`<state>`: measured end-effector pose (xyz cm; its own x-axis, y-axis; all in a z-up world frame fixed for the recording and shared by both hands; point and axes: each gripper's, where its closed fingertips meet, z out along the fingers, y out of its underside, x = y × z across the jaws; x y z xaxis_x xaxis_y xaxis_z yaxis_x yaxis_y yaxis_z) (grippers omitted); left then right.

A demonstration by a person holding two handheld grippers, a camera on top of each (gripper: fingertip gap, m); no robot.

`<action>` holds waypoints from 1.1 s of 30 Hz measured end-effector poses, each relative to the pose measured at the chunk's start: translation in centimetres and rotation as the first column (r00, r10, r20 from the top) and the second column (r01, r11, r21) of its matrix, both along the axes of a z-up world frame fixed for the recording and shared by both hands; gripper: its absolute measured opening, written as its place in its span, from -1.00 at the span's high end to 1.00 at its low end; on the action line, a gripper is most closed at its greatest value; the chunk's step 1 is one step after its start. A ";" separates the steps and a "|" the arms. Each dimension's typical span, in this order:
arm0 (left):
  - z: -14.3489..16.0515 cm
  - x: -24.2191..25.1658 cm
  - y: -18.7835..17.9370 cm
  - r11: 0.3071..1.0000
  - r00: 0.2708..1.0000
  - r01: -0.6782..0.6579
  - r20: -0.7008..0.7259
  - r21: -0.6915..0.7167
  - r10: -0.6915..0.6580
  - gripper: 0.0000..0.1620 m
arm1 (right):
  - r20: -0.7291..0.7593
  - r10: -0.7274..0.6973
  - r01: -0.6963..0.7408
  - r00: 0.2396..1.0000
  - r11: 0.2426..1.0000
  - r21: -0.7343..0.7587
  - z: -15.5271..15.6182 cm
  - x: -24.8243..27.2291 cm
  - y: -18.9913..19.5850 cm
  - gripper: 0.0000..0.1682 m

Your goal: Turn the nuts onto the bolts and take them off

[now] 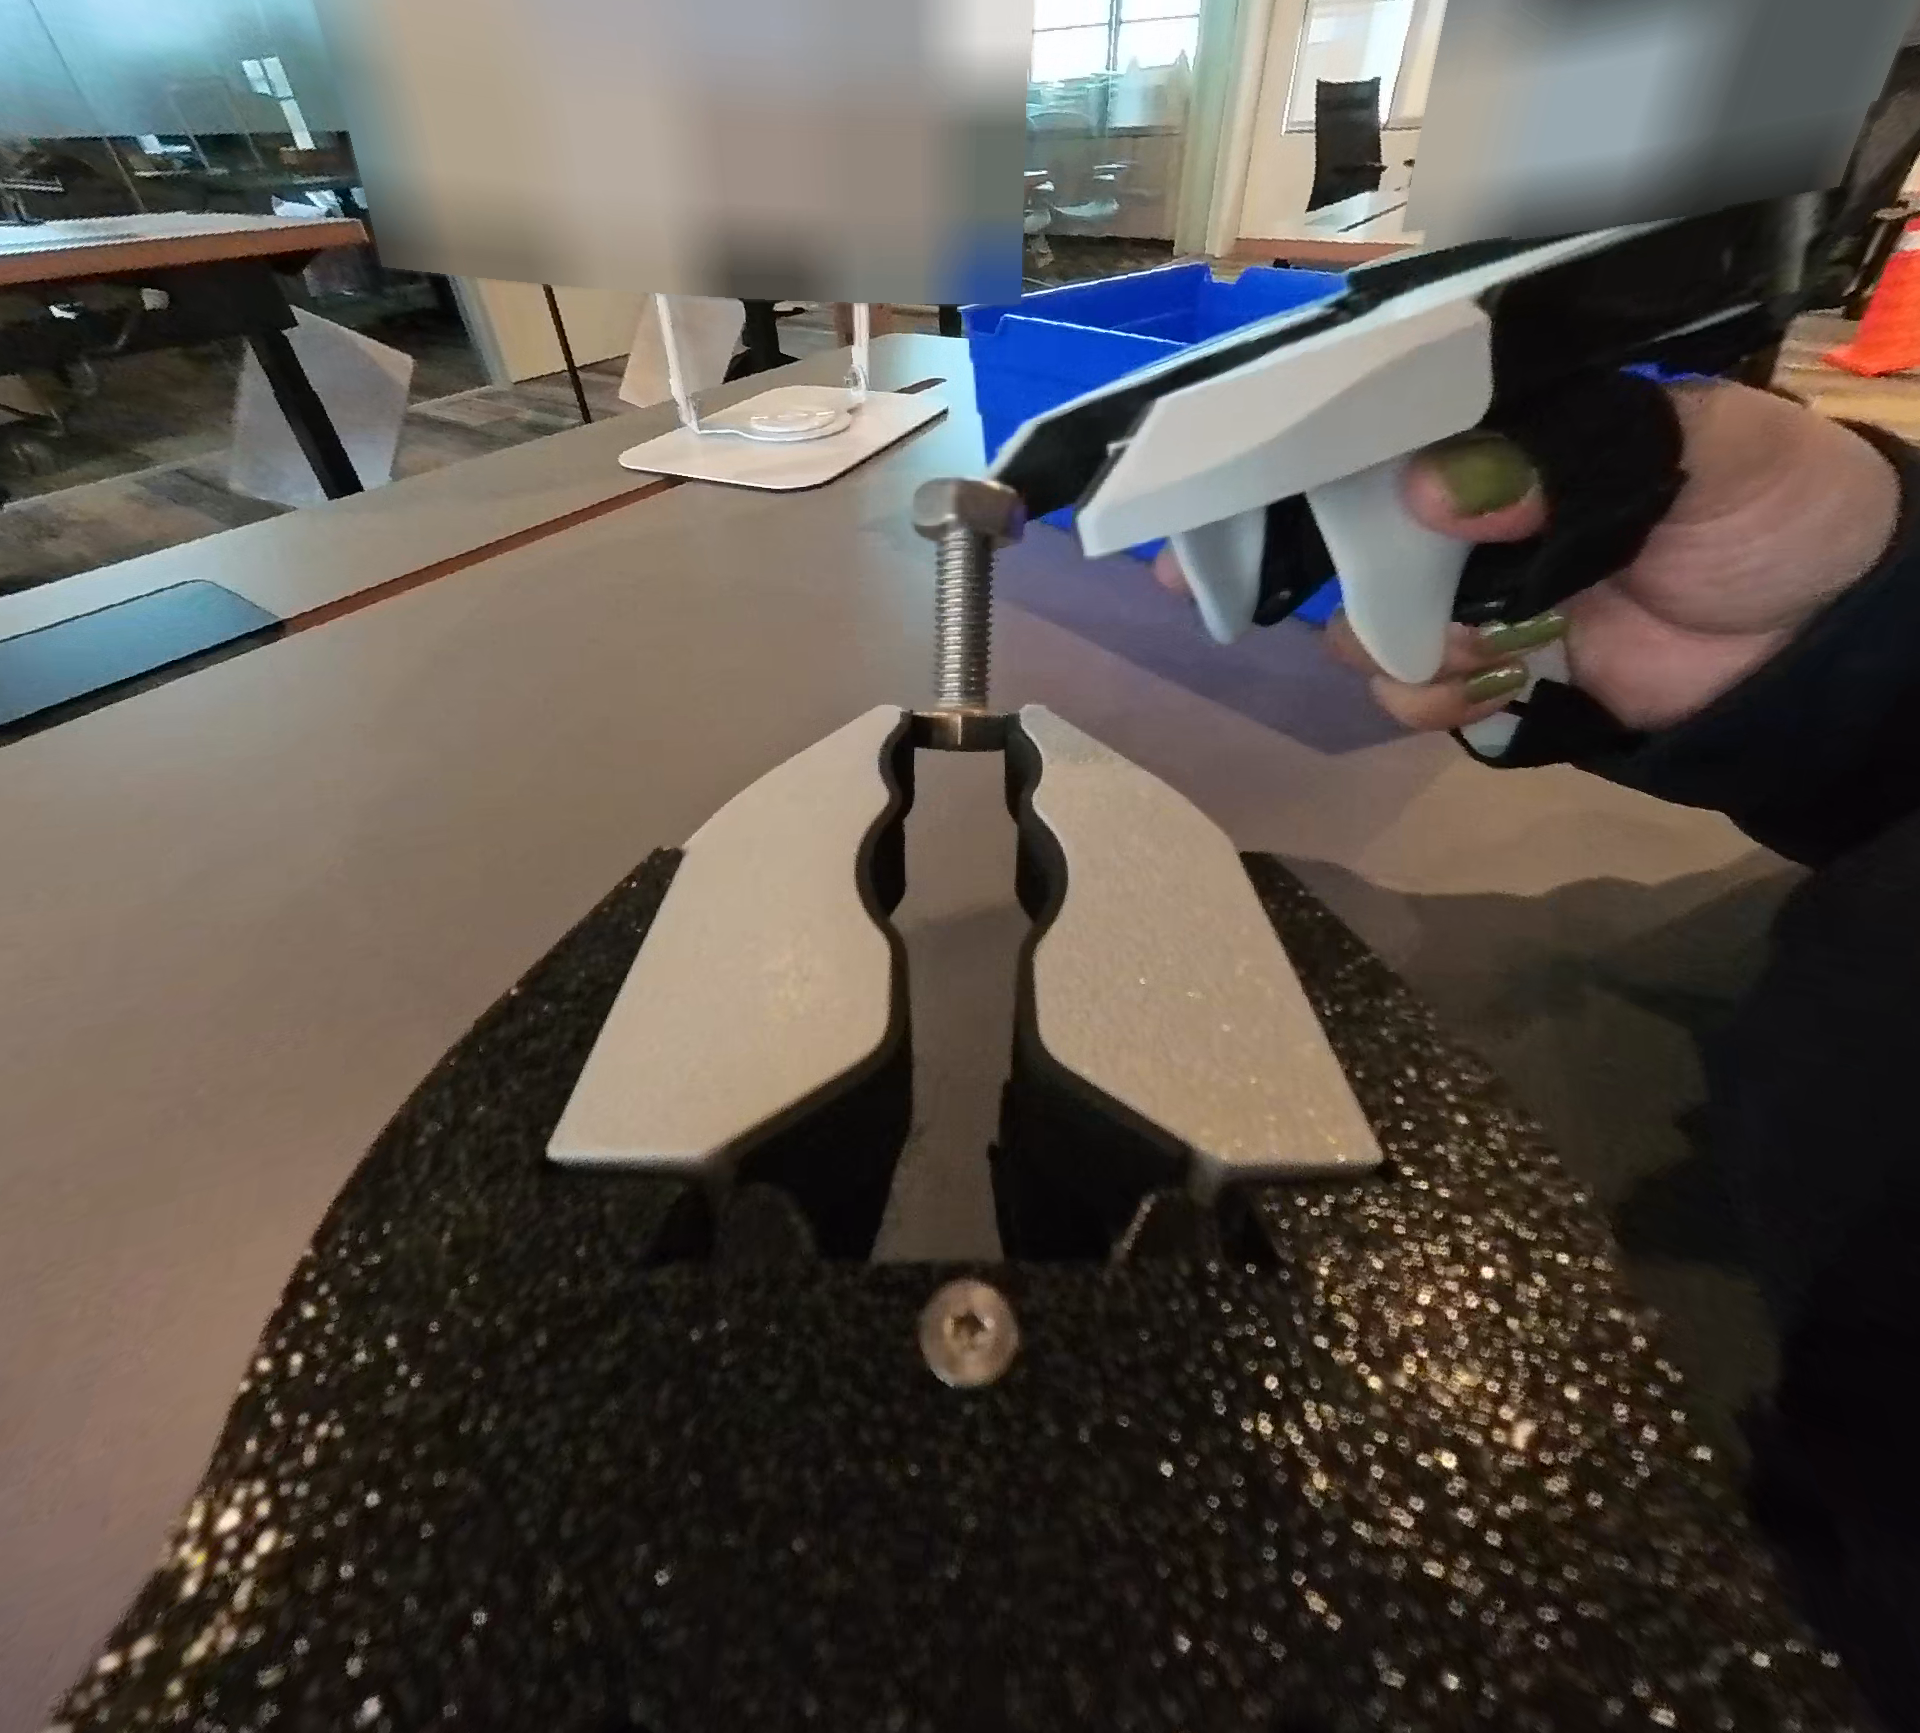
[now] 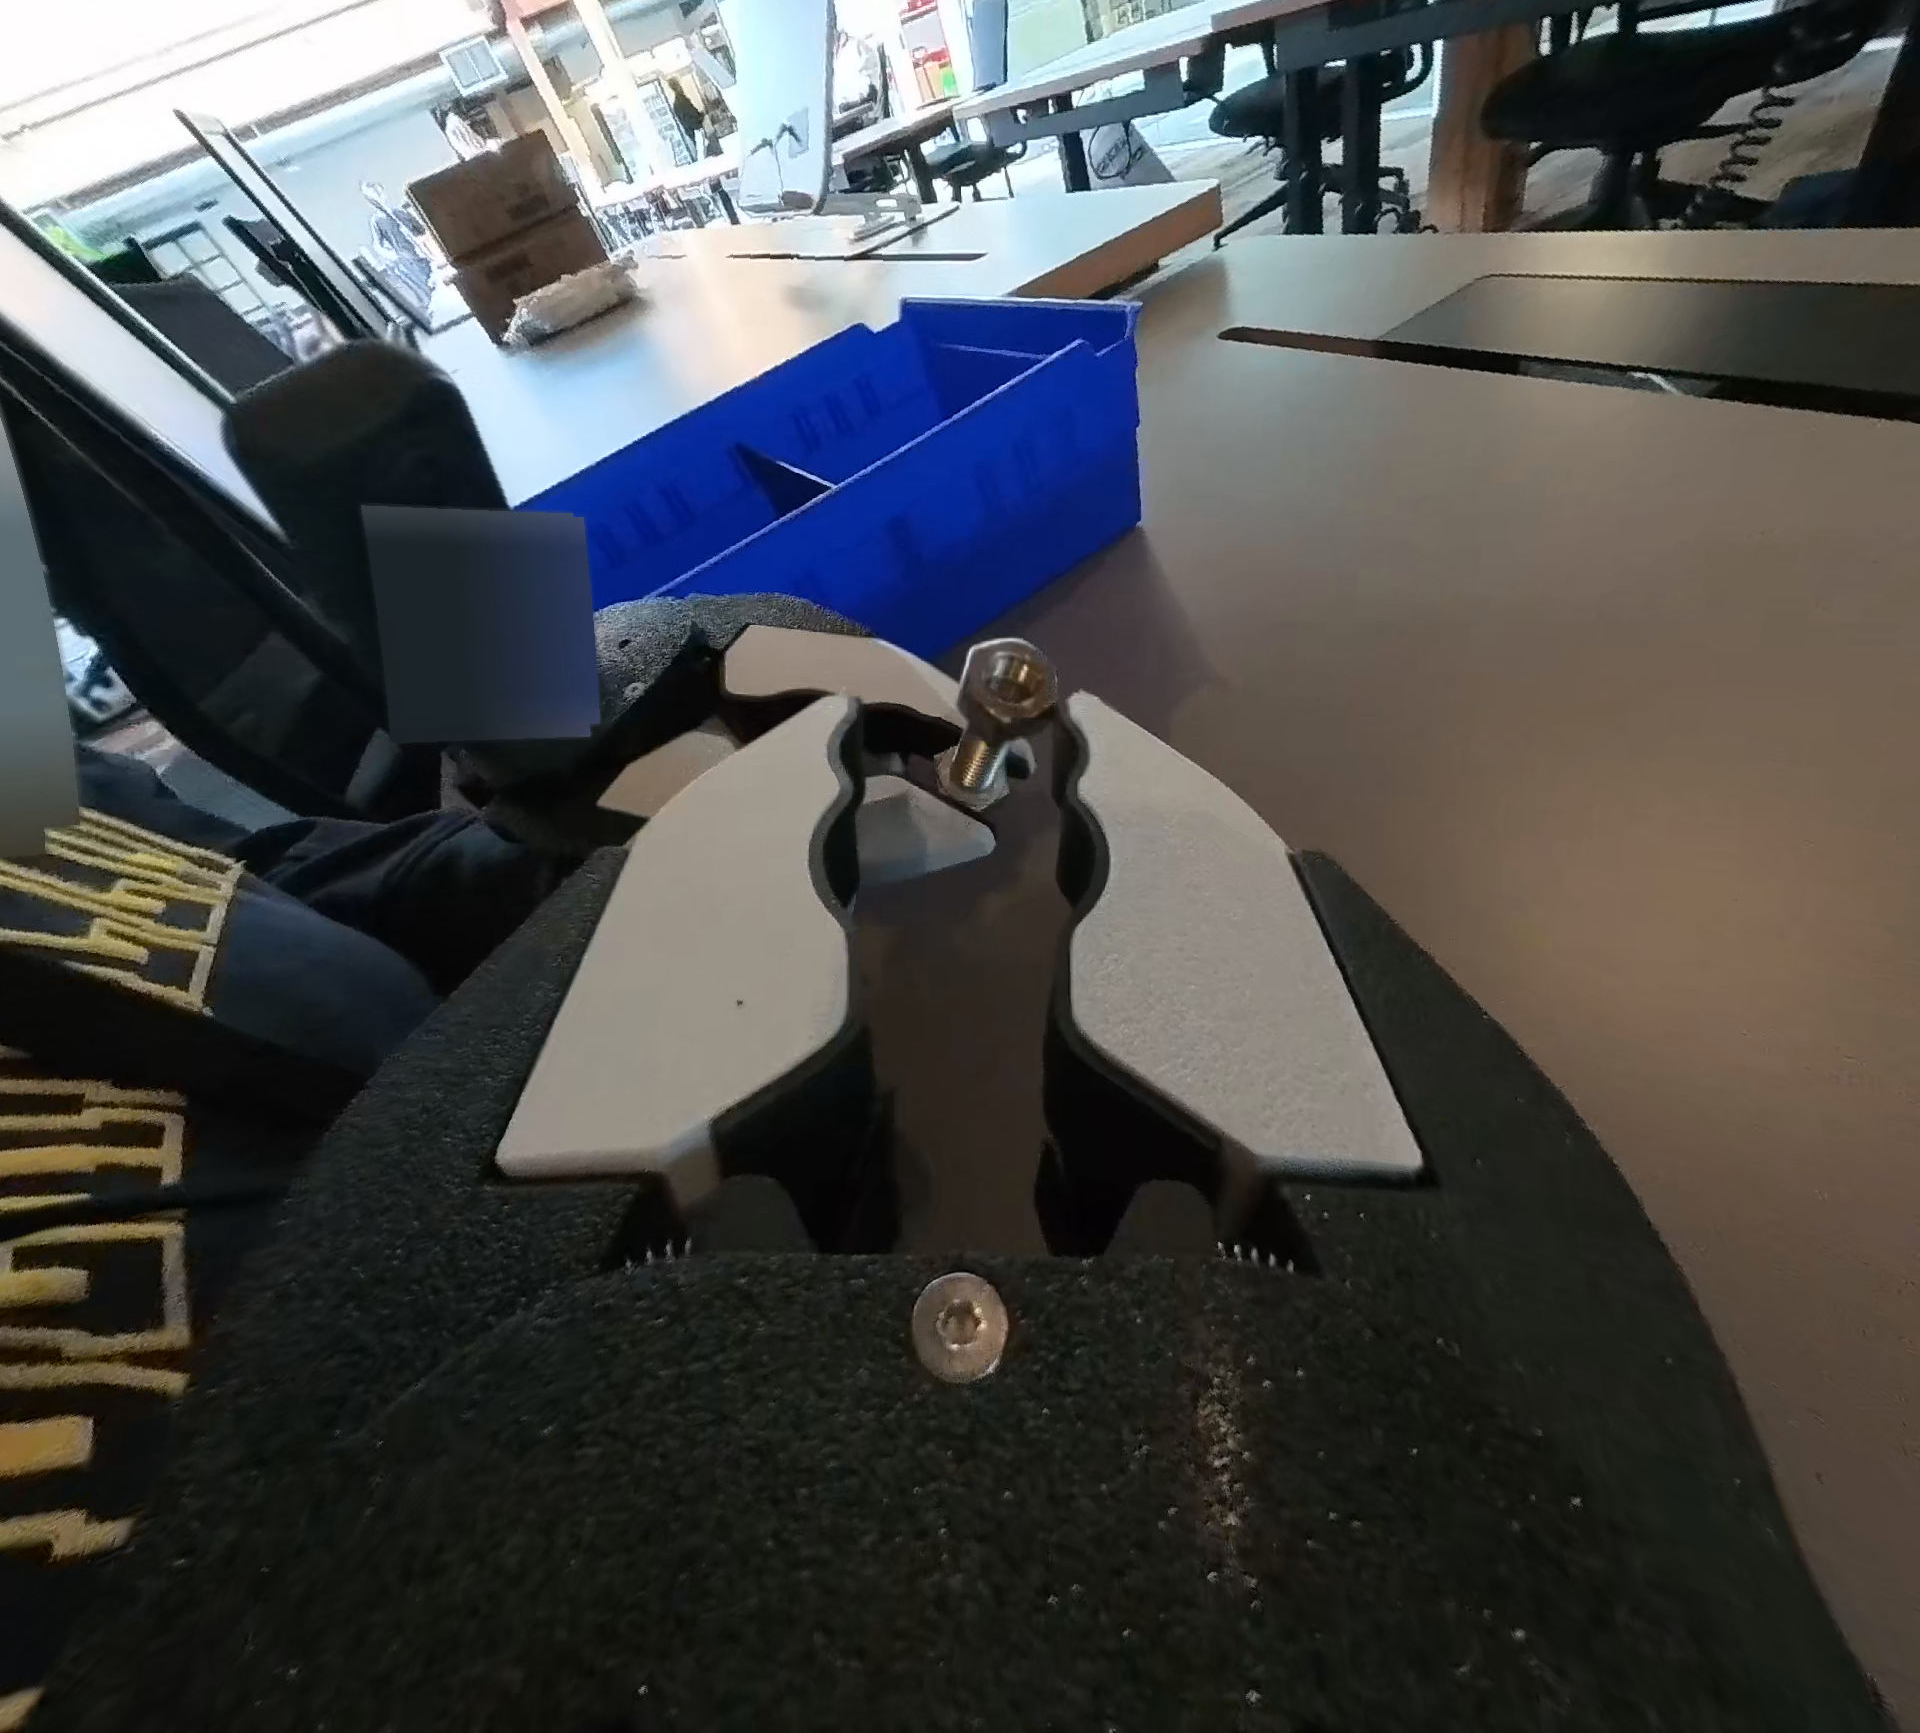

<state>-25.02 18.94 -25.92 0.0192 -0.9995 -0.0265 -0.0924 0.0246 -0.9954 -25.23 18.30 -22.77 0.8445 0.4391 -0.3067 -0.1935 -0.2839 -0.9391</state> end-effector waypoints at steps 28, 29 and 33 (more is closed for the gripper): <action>1.4 -0.2 -2.4 0.986 0.983 0.164 0.090 -0.015 -0.162 0.80 | 0.047 0.058 -0.066 0.997 0.982 0.174 1.6 -0.8 0.0 0.77; 1.4 -0.2 -2.4 0.988 0.984 0.156 0.087 -0.003 -0.155 0.80 | 0.043 0.059 -0.066 0.997 0.983 0.171 1.6 -0.9 0.0 0.77; 1.3 -0.1 -2.0 0.994 0.993 0.094 0.065 0.046 -0.097 0.80 | 0.017 -0.013 0.011 1.000 0.991 0.136 1.5 -0.6 0.3 0.76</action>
<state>-25.09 16.93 -24.66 -0.0734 -0.9948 -0.0707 -0.0202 0.0724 -0.9972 -25.80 18.58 -21.29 0.8546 0.4657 -0.2297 -0.1791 -0.1509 -0.9722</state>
